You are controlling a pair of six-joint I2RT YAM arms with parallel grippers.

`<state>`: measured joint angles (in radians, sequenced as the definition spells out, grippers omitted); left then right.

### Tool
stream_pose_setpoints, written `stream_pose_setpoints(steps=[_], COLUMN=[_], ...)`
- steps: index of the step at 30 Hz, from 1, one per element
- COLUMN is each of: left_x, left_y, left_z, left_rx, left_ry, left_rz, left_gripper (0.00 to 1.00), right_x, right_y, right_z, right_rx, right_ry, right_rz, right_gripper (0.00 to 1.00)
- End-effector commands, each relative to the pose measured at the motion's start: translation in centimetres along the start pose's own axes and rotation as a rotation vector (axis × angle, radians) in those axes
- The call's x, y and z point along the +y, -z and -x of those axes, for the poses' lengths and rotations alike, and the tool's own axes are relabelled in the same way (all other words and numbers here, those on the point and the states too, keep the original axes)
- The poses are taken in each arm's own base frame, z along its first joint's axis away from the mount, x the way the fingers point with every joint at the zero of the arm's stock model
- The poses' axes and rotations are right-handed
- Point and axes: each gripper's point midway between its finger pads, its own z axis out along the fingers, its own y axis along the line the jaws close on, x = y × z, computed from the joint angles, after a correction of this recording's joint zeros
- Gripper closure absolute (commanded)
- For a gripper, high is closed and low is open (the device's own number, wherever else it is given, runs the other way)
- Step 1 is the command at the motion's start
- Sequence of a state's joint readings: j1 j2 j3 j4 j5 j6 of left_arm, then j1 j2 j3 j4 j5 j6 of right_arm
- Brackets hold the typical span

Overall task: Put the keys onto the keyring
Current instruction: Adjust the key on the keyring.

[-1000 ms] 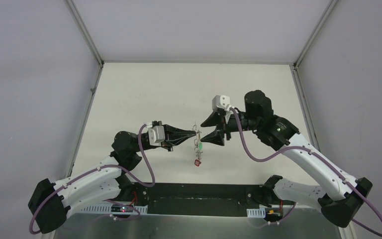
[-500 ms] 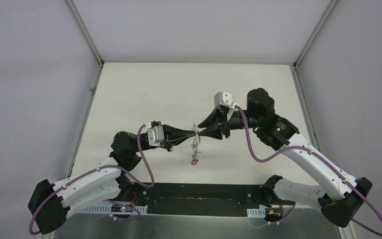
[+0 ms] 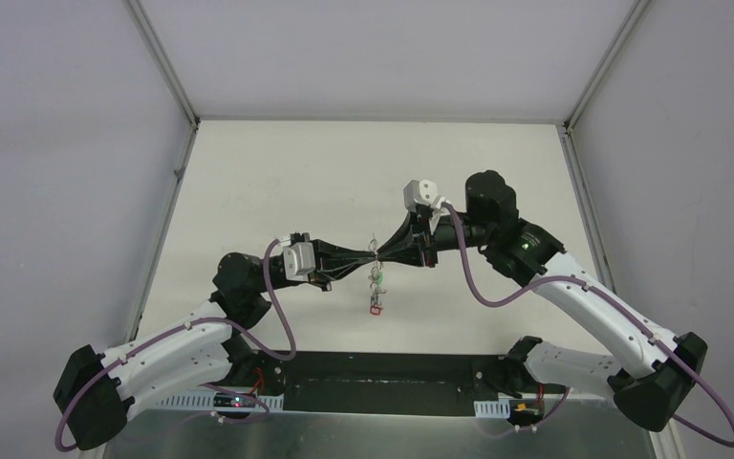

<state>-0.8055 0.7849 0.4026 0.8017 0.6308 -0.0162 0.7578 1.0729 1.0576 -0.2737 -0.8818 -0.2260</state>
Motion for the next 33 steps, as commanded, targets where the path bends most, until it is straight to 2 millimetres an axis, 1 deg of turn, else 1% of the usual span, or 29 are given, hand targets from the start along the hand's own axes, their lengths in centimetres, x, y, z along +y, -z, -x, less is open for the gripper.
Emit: stream_pose_setpoints(steps=[1,3,8,9,11,12,14,15,16,18,19,23,26,31,33], left_x=[-0.3,-0.3,-0.2,-0.1,0.1,0.3,0.6,0.7,0.6,0.7,0.7,0.1,-0.1,0.0,-0.1], left_y=[-0.5,-0.4,-0.3,-0.2,0.0,0.1,0.5,0.7,1.1,1.5,1.6,1.8,1.5,0.8,0.5], left_z=[3.4,3.4,3.2,3.0,2.8,2.6,2.3,2.3,1.5,1.1,1.3,0.3,-0.1,-1.1,-1.6], left_rx=[-0.088,-0.087,-0.074,-0.065,-0.043,-0.026,0.025,0.054,0.118,0.196,0.228,0.342,0.367,0.397,0.409], left_ry=[-0.052,-0.052,-0.047,-0.045,-0.033,-0.020,-0.033,-0.040,-0.024,-0.023,-0.024,0.007,0.053,0.124,0.153], left_rz=[-0.020,-0.018,-0.009,-0.003,0.021,0.035,0.060,0.067,0.068,0.067,0.062,0.010,-0.003,-0.014,-0.026], left_gripper=[1.00,1.00,1.00,0.96,0.80,0.74,0.65,0.62,0.59,0.54,0.53,0.49,0.49,0.49,0.49], right_x=[0.2,0.1,0.1,0.0,-0.1,-0.1,-0.1,-0.1,0.0,0.1,0.1,-0.1,-0.3,-0.7,-0.5], right_y=[-0.1,-0.1,0.3,0.3,0.5,0.7,1.0,1.2,1.6,2.0,2.2,2.6,2.8,3.0,3.1], right_z=[0.9,1.0,1.5,1.5,1.2,1.0,0.5,0.2,-0.4,-0.4,-0.7,-1.3,-1.9,-4.1,-5.0], right_rx=[-0.032,-0.033,-0.024,-0.013,0.026,0.052,0.108,0.138,0.177,0.222,0.244,0.326,0.394,0.579,0.661], right_ry=[0.044,0.046,0.044,0.039,0.019,0.003,-0.009,-0.025,-0.050,-0.061,-0.072,-0.128,-0.177,-0.248,-0.266], right_rz=[0.023,0.019,0.004,0.001,-0.009,-0.014,-0.015,-0.019,-0.021,-0.029,-0.033,-0.051,-0.061,-0.096,-0.095], right_gripper=[0.91,1.00,1.00,1.00,1.00,1.00,1.00,1.00,1.00,1.00,1.00,1.00,1.00,1.00,1.00])
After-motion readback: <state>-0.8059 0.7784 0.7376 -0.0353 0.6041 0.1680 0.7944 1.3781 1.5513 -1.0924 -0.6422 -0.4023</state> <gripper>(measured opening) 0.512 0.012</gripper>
